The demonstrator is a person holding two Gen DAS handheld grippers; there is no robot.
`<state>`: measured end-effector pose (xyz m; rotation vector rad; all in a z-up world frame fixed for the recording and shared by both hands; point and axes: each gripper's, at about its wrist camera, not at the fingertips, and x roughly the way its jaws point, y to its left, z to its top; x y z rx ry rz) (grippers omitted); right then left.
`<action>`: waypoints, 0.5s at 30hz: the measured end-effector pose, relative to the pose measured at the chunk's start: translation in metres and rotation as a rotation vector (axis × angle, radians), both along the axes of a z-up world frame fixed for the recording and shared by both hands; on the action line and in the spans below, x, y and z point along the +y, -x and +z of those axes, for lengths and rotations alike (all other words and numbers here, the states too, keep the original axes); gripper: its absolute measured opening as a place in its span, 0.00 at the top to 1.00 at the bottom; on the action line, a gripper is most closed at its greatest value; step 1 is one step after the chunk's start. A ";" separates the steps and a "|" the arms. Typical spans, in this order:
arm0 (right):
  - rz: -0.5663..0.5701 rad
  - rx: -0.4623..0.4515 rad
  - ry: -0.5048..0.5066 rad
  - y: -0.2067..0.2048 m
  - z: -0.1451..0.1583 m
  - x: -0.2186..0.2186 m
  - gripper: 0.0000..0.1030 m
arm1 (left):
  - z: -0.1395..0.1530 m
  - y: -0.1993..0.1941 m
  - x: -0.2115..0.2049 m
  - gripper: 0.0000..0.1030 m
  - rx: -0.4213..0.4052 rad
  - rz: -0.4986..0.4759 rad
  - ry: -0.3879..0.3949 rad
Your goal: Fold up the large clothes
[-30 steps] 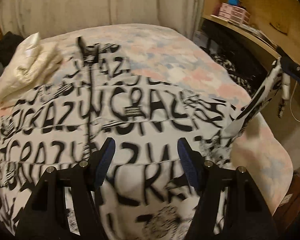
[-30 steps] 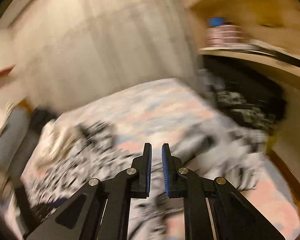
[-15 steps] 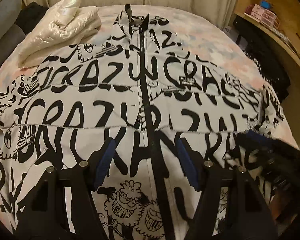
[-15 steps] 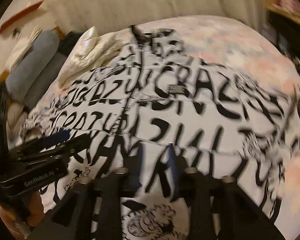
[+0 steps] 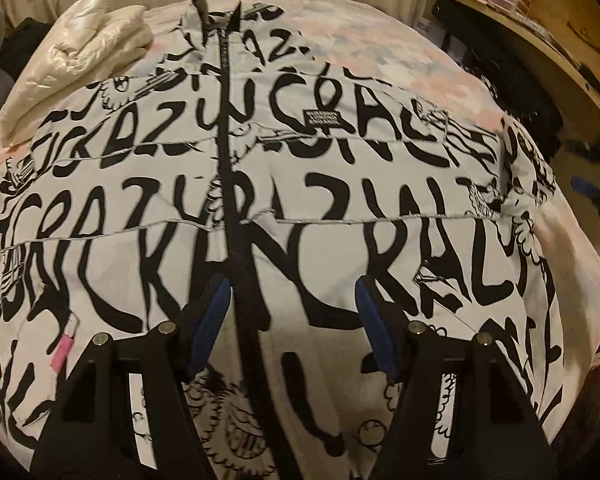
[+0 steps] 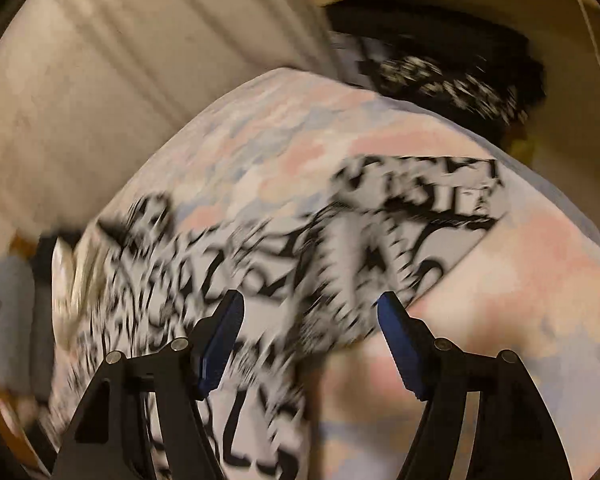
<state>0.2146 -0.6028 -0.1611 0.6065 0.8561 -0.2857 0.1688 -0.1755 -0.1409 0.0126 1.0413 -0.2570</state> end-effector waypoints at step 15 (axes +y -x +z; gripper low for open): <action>-0.100 0.437 0.182 -0.167 -0.058 -0.046 0.34 | -0.019 -0.009 -0.004 0.39 0.059 -0.005 0.013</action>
